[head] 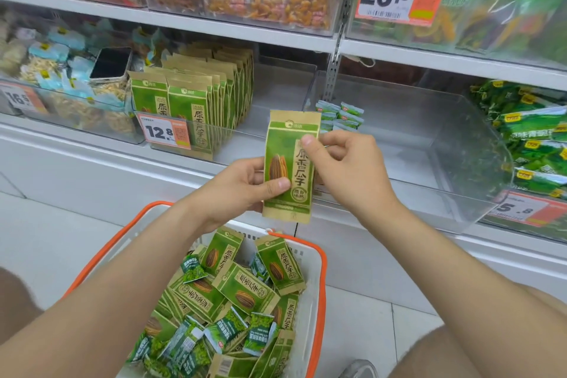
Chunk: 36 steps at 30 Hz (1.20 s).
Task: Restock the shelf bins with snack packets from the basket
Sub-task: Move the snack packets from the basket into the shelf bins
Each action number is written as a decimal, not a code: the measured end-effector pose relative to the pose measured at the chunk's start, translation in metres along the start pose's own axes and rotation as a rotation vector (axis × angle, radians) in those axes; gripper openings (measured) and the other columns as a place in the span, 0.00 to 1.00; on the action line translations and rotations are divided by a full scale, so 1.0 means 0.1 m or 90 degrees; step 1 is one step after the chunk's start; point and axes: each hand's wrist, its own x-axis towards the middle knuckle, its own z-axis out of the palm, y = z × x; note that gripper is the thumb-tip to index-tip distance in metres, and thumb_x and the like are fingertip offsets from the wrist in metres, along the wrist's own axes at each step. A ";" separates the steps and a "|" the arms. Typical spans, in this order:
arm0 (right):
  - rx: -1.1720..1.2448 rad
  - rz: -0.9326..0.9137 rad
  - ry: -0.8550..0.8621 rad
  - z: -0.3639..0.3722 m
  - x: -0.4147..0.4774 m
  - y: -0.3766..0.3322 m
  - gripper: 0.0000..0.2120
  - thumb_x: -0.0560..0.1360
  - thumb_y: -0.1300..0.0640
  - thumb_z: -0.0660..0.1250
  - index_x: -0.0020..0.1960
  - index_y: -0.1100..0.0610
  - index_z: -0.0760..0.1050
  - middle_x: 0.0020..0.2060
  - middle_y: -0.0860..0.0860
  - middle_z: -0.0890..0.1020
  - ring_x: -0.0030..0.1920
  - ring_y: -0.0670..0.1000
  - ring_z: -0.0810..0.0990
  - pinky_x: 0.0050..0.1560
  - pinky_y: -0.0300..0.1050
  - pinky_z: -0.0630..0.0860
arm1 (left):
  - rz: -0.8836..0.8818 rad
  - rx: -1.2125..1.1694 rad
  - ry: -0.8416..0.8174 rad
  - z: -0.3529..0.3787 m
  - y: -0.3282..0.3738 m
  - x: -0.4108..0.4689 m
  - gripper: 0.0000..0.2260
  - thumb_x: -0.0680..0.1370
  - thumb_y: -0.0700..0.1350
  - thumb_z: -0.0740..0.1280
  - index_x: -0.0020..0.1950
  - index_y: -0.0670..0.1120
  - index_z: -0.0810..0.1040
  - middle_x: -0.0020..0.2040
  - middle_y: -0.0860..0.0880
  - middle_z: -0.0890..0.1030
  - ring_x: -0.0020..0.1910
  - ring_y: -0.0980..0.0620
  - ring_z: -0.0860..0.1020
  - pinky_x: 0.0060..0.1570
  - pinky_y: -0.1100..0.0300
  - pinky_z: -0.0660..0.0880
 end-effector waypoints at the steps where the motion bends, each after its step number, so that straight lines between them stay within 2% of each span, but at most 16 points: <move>1: -0.005 -0.017 -0.014 0.01 0.00 0.00 0.14 0.80 0.44 0.70 0.49 0.56 0.82 0.36 0.49 0.88 0.39 0.50 0.88 0.45 0.59 0.84 | 0.011 -0.008 0.018 -0.02 0.03 0.01 0.17 0.80 0.43 0.70 0.69 0.45 0.78 0.58 0.38 0.86 0.60 0.36 0.84 0.65 0.31 0.75; 4: -0.008 -0.066 -0.026 0.03 0.06 -0.05 0.15 0.80 0.45 0.70 0.50 0.57 0.83 0.37 0.50 0.88 0.40 0.54 0.88 0.44 0.61 0.84 | 0.034 0.019 0.082 -0.07 0.14 0.02 0.17 0.80 0.44 0.71 0.69 0.46 0.78 0.57 0.41 0.87 0.58 0.39 0.85 0.64 0.33 0.77; 6: -0.022 -0.091 0.018 0.06 0.14 -0.10 0.14 0.79 0.45 0.71 0.48 0.56 0.83 0.36 0.47 0.87 0.39 0.52 0.88 0.45 0.59 0.84 | 0.060 0.082 0.126 -0.10 0.22 0.02 0.15 0.81 0.49 0.72 0.66 0.48 0.79 0.54 0.45 0.88 0.56 0.43 0.86 0.63 0.35 0.78; 8: -0.018 -0.111 0.074 0.11 0.22 -0.17 0.16 0.78 0.42 0.70 0.47 0.55 0.83 0.33 0.46 0.87 0.38 0.53 0.87 0.46 0.58 0.83 | 0.110 0.186 0.186 -0.13 0.33 0.03 0.14 0.82 0.58 0.69 0.61 0.51 0.81 0.50 0.50 0.88 0.51 0.49 0.86 0.56 0.41 0.81; 10: -0.037 -0.128 0.109 0.20 0.29 -0.26 0.17 0.78 0.42 0.69 0.43 0.56 0.81 0.30 0.46 0.85 0.34 0.55 0.84 0.48 0.56 0.81 | 0.153 0.292 0.296 -0.17 0.43 0.05 0.18 0.84 0.63 0.61 0.53 0.51 0.80 0.44 0.53 0.85 0.45 0.54 0.83 0.46 0.49 0.79; 12: -0.086 -0.132 0.124 0.33 0.39 -0.34 0.18 0.80 0.45 0.68 0.38 0.55 0.76 0.25 0.47 0.80 0.31 0.54 0.78 0.49 0.50 0.76 | 0.167 0.374 0.409 -0.27 0.52 0.10 0.18 0.86 0.58 0.57 0.49 0.48 0.79 0.42 0.52 0.82 0.45 0.51 0.80 0.43 0.52 0.73; 13: -0.118 -0.122 0.122 0.40 0.44 -0.37 0.18 0.81 0.46 0.67 0.36 0.54 0.73 0.23 0.48 0.77 0.31 0.53 0.74 0.47 0.49 0.73 | 0.170 0.410 0.448 -0.35 0.54 0.14 0.15 0.86 0.54 0.58 0.50 0.47 0.79 0.44 0.52 0.81 0.46 0.50 0.79 0.44 0.52 0.72; 15: -0.165 -0.097 0.101 0.55 0.58 -0.43 0.19 0.82 0.49 0.65 0.35 0.53 0.68 0.27 0.48 0.74 0.34 0.56 0.72 0.45 0.51 0.71 | 0.182 0.507 0.481 -0.52 0.59 0.22 0.06 0.82 0.46 0.63 0.54 0.47 0.79 0.50 0.50 0.80 0.52 0.47 0.78 0.51 0.52 0.72; 16: -0.178 -0.089 0.095 0.62 0.64 -0.45 0.18 0.82 0.49 0.64 0.35 0.53 0.68 0.29 0.51 0.74 0.37 0.59 0.74 0.43 0.52 0.71 | 0.192 0.577 0.481 -0.60 0.61 0.27 0.08 0.79 0.44 0.65 0.57 0.47 0.79 0.54 0.48 0.78 0.55 0.45 0.76 0.55 0.50 0.72; 19: -0.228 -0.075 0.120 0.81 0.80 -0.55 0.14 0.83 0.51 0.60 0.43 0.58 0.71 0.39 0.56 0.78 0.47 0.63 0.78 0.41 0.52 0.65 | 0.207 0.737 0.499 -0.75 0.68 0.39 0.15 0.75 0.44 0.69 0.61 0.48 0.75 0.61 0.45 0.72 0.62 0.40 0.70 0.59 0.46 0.68; 21: -0.268 -0.048 0.145 0.95 0.89 -0.64 0.12 0.84 0.51 0.58 0.53 0.60 0.72 0.49 0.60 0.81 0.53 0.65 0.78 0.43 0.52 0.67 | 0.223 0.782 0.535 -0.82 0.69 0.47 0.19 0.73 0.46 0.72 0.63 0.49 0.73 0.65 0.45 0.71 0.66 0.40 0.68 0.62 0.43 0.67; 23: -0.307 0.000 0.148 1.07 1.01 -0.69 0.11 0.83 0.53 0.58 0.59 0.60 0.69 0.55 0.61 0.81 0.56 0.67 0.79 0.45 0.53 0.68 | 0.202 0.811 0.559 -0.92 0.65 0.58 0.26 0.71 0.52 0.75 0.66 0.48 0.71 0.72 0.45 0.69 0.73 0.39 0.65 0.68 0.40 0.63; 26: -0.331 0.070 0.132 1.21 1.23 -0.67 0.14 0.81 0.54 0.61 0.63 0.60 0.67 0.61 0.61 0.80 0.61 0.66 0.79 0.48 0.53 0.68 | 0.126 0.857 0.535 -1.08 0.60 0.73 0.36 0.69 0.61 0.75 0.72 0.47 0.68 0.79 0.44 0.64 0.80 0.38 0.57 0.74 0.34 0.57; 29: -0.271 0.178 0.149 1.30 1.57 -0.56 0.19 0.81 0.55 0.63 0.68 0.61 0.68 0.67 0.60 0.78 0.66 0.64 0.78 0.59 0.54 0.74 | 0.091 0.910 0.534 -1.19 0.54 0.81 0.40 0.67 0.66 0.74 0.72 0.47 0.67 0.77 0.44 0.66 0.78 0.37 0.60 0.75 0.32 0.55; 32: -0.228 0.255 0.148 1.42 1.93 -0.41 0.23 0.80 0.55 0.64 0.73 0.61 0.65 0.70 0.60 0.75 0.69 0.63 0.75 0.67 0.55 0.74 | 0.098 0.922 0.563 -1.24 0.44 0.86 0.37 0.67 0.68 0.74 0.66 0.46 0.69 0.69 0.43 0.73 0.71 0.37 0.68 0.74 0.33 0.56; 36: -0.238 0.302 0.154 1.58 2.26 -0.26 0.28 0.78 0.58 0.67 0.76 0.59 0.66 0.69 0.58 0.77 0.70 0.60 0.76 0.71 0.54 0.72 | 0.109 0.924 0.626 -1.26 0.38 0.94 0.36 0.67 0.66 0.76 0.65 0.47 0.70 0.63 0.43 0.76 0.64 0.37 0.72 0.71 0.36 0.61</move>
